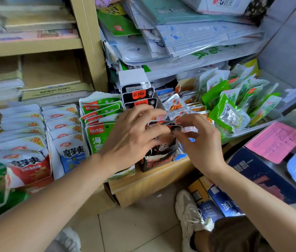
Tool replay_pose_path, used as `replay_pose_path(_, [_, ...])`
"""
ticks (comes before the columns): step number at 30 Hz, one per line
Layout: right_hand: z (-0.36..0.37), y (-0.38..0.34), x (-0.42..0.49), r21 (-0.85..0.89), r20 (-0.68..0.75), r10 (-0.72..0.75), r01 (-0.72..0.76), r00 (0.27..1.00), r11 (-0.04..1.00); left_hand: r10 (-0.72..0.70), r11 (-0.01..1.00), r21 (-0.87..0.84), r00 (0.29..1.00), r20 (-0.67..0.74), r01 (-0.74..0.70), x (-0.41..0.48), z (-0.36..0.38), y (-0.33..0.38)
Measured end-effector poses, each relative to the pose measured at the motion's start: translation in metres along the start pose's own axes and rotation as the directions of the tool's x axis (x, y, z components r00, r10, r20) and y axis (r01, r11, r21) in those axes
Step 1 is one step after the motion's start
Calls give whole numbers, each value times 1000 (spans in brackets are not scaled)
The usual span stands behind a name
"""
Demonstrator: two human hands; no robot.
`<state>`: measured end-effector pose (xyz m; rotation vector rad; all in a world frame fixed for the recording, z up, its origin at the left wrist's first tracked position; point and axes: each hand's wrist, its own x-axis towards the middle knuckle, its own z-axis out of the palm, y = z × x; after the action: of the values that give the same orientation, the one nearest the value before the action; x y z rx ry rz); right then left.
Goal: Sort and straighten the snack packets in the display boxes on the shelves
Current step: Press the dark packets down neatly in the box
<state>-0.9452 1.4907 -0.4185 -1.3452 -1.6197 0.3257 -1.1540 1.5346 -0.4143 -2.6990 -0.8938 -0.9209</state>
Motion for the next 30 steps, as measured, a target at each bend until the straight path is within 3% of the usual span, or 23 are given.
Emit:
replay_pose_path(4, [-4, 4, -24, -225, -18, -223, 213, 975, 951, 68, 997, 23, 993, 98, -70, -6, 5, -3])
replay_pose_path(8, [-2, 12, -43, -306, 309, -272, 366, 911, 879, -30, 999, 20, 994, 102, 28, -7, 4, -8])
replay_pose_path(13, [-6, 15, -51, -302, 461, -279, 444, 843, 844, -118, 993, 11, 983, 139, 118, -2, 2, -9])
replay_pose_path(22, [-9, 10, -48, -270, 487, -260, 427, 834, 863, -393, 918, 112, 913, 111, 381, 18, 1, -20])
replay_pose_path(30, [-6, 14, -37, -378, 430, -262, 436, 864, 817, -237, 958, 186, 968, 81, 219, 8, 4, -11])
